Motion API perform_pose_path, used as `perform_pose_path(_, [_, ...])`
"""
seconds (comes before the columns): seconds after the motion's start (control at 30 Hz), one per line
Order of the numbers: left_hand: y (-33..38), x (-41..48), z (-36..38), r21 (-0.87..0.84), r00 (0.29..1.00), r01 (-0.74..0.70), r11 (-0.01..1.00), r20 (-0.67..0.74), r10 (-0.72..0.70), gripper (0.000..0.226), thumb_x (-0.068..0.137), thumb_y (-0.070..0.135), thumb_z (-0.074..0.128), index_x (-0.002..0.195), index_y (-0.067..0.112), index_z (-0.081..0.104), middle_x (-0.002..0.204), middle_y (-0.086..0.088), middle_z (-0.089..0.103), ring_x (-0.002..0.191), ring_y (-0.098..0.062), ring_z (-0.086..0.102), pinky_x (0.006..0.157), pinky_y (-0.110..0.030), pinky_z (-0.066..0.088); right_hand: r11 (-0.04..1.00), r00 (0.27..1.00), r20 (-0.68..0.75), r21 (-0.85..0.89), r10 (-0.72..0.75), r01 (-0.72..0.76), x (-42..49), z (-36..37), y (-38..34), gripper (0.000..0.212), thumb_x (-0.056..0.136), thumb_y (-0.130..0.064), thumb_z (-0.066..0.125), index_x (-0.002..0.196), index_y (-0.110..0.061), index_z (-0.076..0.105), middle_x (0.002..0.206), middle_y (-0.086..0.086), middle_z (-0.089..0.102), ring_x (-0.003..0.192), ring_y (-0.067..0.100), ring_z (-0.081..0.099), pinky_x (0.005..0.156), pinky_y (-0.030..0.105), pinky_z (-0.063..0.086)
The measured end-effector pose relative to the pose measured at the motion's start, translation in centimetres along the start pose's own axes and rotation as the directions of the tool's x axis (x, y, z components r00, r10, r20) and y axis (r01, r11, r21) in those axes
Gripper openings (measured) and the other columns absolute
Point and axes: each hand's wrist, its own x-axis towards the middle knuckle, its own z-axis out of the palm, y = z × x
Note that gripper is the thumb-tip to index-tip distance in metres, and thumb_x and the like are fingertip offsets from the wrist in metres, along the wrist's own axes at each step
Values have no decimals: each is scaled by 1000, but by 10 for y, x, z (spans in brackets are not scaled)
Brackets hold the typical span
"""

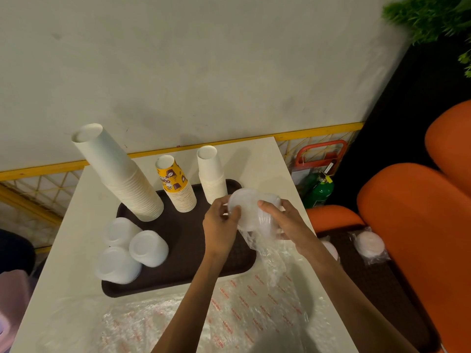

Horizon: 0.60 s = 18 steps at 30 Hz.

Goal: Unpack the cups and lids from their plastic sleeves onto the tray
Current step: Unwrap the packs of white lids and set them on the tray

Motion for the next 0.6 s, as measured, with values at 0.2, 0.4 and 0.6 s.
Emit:
perform_pose_path(0.2, [-23,40,-7,-300,938,290,909,-100,-332,21,93,8,56,114,10,53,98,3,55,90,-15,54,76,-30,50,997,995,-71,-37,67,-70,18,-2,1,80,82,-50,64,146,-21,27,147,6,35,129,28,41,97,42,45])
perform_pose_path(0.4, [-76,75,4,-251,831,511,822,-103,-547,32,93,8,57,124,4,52,120,-11,54,108,-26,54,94,-40,50,990,986,-101,-51,129,-135,48,-7,2,83,79,-51,67,146,-21,27,146,8,36,128,31,41,101,49,44])
perform_pose_path(0.6, [-101,89,25,-103,836,541,835,-44,-547,31,93,10,56,124,6,53,126,-12,55,115,-28,53,101,-45,46,984,986,-90,-102,139,-148,69,-2,3,80,81,-51,65,145,-20,28,146,8,36,129,32,40,104,50,41])
